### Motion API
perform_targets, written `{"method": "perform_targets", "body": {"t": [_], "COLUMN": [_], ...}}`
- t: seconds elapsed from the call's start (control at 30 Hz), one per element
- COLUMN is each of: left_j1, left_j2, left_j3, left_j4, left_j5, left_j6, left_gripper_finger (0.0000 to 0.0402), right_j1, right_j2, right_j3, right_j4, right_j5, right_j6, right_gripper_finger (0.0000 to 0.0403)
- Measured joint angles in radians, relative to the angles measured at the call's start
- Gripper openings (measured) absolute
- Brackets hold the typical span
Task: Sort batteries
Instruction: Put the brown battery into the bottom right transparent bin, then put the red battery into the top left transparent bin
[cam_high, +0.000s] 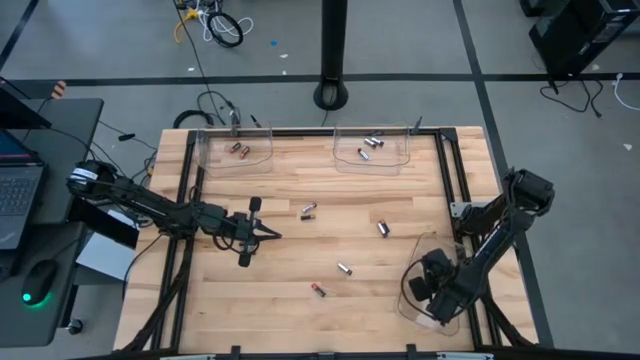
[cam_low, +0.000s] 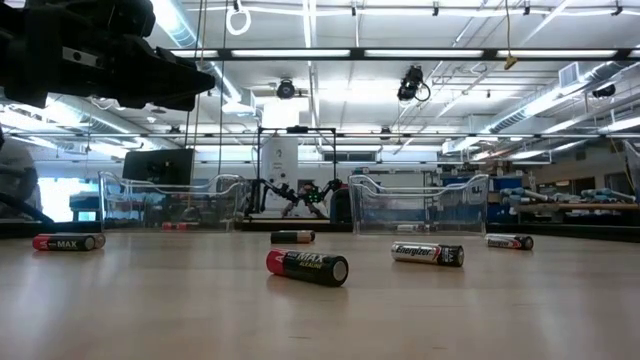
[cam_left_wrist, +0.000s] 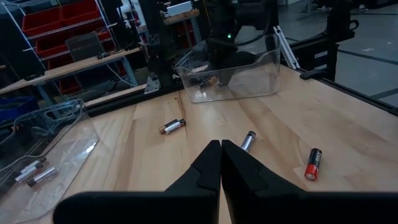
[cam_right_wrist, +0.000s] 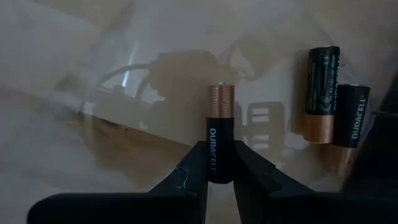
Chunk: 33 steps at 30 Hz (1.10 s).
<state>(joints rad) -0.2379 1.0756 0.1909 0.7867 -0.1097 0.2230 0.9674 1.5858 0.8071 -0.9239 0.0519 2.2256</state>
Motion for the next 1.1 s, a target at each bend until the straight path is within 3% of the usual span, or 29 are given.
{"method": "perform_targets", "body": {"t": [0.13,0.4,0.57,0.9,1.1], "left_j1": [0.000,0.000,0.000,0.000,0.000], "left_j2": [0.000,0.000,0.000,0.000,0.000], "left_j3": [0.000,0.000,0.000,0.000,0.000], "left_j4": [0.000,0.000,0.000,0.000,0.000], "left_j5": [-0.001,-0.002,-0.002,-0.003,-0.024], "left_j6": [0.000,0.000,0.000,0.000,-0.034], "left_gripper_finger": [0.0019,0.0019,0.0019,0.0019,0.0019], "right_j1": [-0.001,-0.012,-0.014,-0.014,-0.014], "right_j2": [-0.001,0.006,0.006,0.005,0.004], "right_j3": [-0.007,0.029,0.085,0.358,0.507], "right_j4": [0.002,-0.037,-0.079,-0.432,-0.570], "right_j5": [-0.002,-0.101,-0.121,-0.123,-0.071], "right_j6": [0.000,-0.021,-0.064,-0.133,-0.144], "right_gripper_finger": [0.0064,0.0147,0.0170,0.0161,0.0123]}}
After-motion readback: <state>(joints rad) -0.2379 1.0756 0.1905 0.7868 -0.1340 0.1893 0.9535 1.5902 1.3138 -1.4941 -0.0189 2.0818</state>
